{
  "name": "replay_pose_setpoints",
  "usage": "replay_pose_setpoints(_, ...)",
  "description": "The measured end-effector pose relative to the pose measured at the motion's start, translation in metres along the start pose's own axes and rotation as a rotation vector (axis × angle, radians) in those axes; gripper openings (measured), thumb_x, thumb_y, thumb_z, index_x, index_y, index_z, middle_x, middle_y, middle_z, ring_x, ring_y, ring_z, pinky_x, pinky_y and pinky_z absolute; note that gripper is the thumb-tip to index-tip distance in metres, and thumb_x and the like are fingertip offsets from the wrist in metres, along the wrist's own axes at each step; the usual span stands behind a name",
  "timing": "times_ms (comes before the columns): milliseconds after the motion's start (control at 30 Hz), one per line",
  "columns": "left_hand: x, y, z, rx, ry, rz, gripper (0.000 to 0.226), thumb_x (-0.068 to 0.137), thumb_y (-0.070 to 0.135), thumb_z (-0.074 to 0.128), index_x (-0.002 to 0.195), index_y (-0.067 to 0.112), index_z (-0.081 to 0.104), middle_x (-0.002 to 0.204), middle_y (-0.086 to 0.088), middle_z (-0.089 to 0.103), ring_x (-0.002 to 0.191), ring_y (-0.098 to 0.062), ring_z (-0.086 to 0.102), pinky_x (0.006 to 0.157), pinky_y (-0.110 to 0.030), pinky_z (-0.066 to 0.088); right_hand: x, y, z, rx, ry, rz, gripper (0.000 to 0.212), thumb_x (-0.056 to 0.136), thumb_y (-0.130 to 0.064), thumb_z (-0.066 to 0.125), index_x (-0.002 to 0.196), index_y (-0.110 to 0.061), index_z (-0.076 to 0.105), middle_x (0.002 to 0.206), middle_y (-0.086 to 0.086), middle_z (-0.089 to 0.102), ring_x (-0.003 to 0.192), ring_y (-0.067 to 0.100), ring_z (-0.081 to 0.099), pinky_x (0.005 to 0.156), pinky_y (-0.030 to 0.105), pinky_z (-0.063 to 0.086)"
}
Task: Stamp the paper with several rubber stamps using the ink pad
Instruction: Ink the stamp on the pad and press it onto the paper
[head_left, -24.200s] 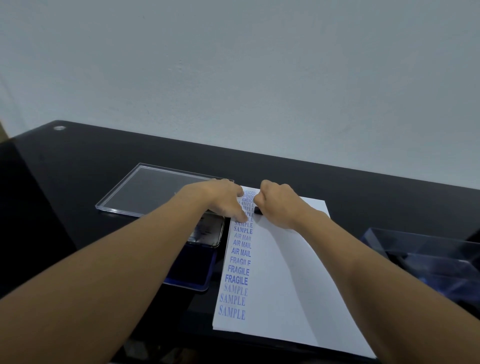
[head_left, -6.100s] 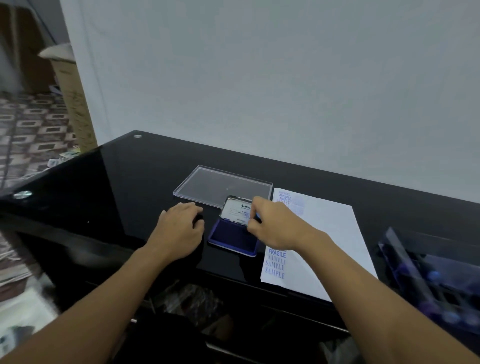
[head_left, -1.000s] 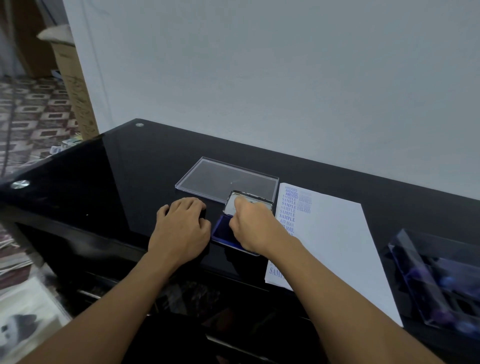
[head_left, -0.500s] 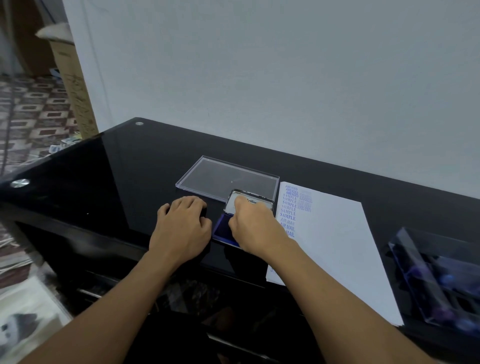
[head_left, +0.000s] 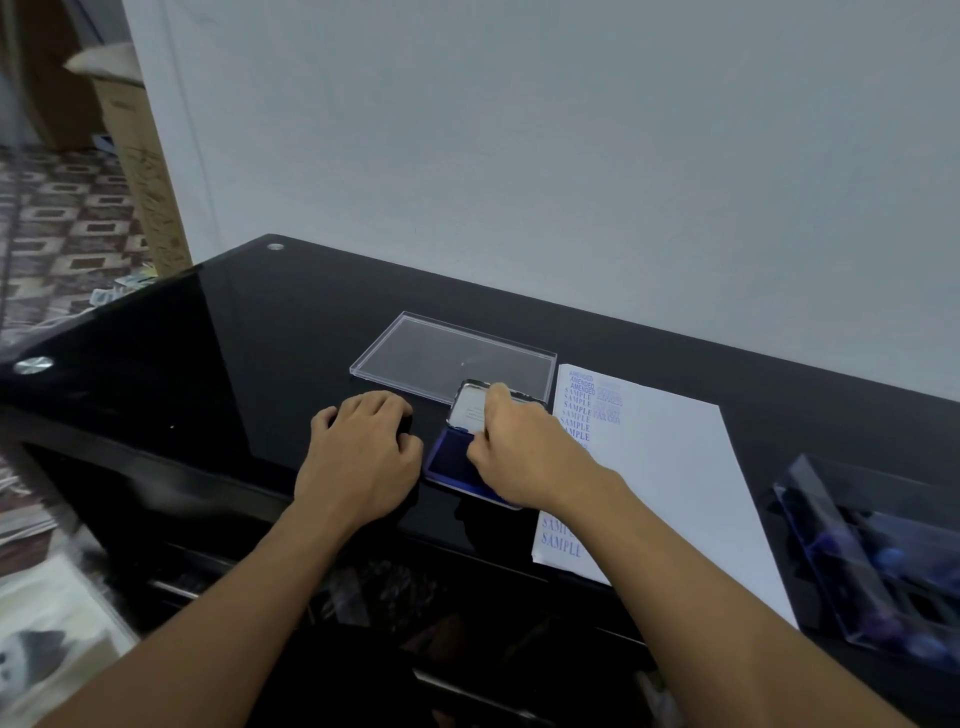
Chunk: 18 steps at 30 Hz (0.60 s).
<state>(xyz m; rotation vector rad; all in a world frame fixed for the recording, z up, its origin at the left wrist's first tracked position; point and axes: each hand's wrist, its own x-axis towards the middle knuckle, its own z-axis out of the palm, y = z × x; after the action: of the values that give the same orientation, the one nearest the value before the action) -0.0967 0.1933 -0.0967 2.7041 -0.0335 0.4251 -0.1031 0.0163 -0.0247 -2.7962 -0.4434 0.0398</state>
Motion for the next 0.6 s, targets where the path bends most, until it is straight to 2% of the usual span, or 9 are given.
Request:
replay_pose_setpoints(133, 0.000, -0.001, 0.001, -0.006, 0.006, -0.001, 0.027, 0.092, 0.030, 0.045, 0.117, 0.027, 0.056, 0.130, 0.013, 0.054, 0.125, -0.010, 0.045, 0.114, -0.043, 0.024, -0.005, 0.005, -0.006, 0.012, -0.023, 0.016, 0.015, 0.093, -0.023, 0.048, 0.087, -0.018, 0.035, 0.083, 0.007, 0.052, 0.073, 0.025, 0.050, 0.055, 0.034, 0.038)
replay_pose_setpoints(233, 0.000, -0.001, 0.001, -0.010, 0.012, -0.003, 0.026, 0.092, 0.029, 0.046, 0.116, 0.027, 0.056, 0.130, 0.012, 0.054, 0.125, -0.010, 0.045, 0.114, -0.043, 0.023, -0.008, 0.008, -0.004, 0.009, -0.026, 0.037, 0.013, 0.090, -0.024, 0.049, 0.088, -0.017, 0.038, 0.086, 0.010, 0.056, 0.075, 0.028, 0.055, 0.058, 0.039, 0.045)
replay_pose_setpoints(333, 0.000, 0.000, 0.002, -0.014, 0.014, 0.001, 0.026, 0.092, 0.029, 0.046, 0.116, 0.027, 0.056, 0.130, 0.012, 0.055, 0.125, -0.011, 0.045, 0.114, -0.044, 0.024, -0.012, 0.011, -0.001, 0.016, -0.022, 0.021, 0.012, 0.093, -0.022, 0.047, 0.089, -0.016, 0.038, 0.079, 0.009, 0.055, 0.068, 0.026, 0.053, 0.053, 0.035, 0.039)
replay_pose_setpoints(467, 0.000, -0.001, 0.003, -0.015, 0.010, -0.002, 0.026, 0.092, 0.028, 0.046, 0.116, 0.026, 0.056, 0.130, 0.012, 0.054, 0.125, -0.011, 0.045, 0.115, -0.044, 0.024, -0.018, 0.011, 0.001, 0.012, -0.017, -0.020, 0.018, 0.095, -0.018, 0.045, 0.083, -0.019, 0.032, 0.071, 0.004, 0.046, 0.059, 0.019, 0.042, 0.048, 0.029, 0.028)
replay_pose_setpoints(600, -0.001, 0.000, 0.003, -0.011, 0.000, 0.002, 0.027, 0.093, 0.029, 0.046, 0.118, 0.026, 0.056, 0.131, 0.012, 0.054, 0.127, -0.011, 0.044, 0.116, -0.045, 0.023, -0.015, 0.012, 0.001, 0.006, -0.025, -0.011, 0.023, 0.095, -0.019, 0.044, 0.079, -0.022, 0.029, 0.073, 0.004, 0.045, 0.060, 0.018, 0.041, 0.048, 0.030, 0.027)
